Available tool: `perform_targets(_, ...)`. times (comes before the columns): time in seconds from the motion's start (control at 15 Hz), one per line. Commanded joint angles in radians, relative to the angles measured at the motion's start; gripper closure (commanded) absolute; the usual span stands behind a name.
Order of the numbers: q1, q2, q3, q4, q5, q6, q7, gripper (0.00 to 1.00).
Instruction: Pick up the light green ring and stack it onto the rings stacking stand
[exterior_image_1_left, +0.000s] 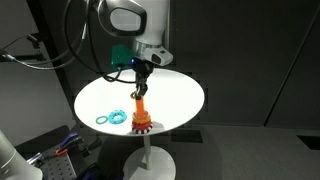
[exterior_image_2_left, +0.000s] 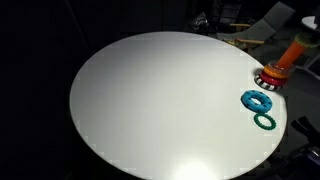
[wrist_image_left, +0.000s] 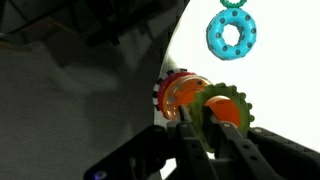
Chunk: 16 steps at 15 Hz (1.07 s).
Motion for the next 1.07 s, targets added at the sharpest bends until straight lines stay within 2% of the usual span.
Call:
perform_targets(0.0, -0.005, 0.0, 0.002, 0.005, -0.016, 0.012, -0.01, 0.94)
perform_targets(1.0, 0.007, 0.023, 0.001, -0.005, 0.065, 0.069, -0.096, 0.94)
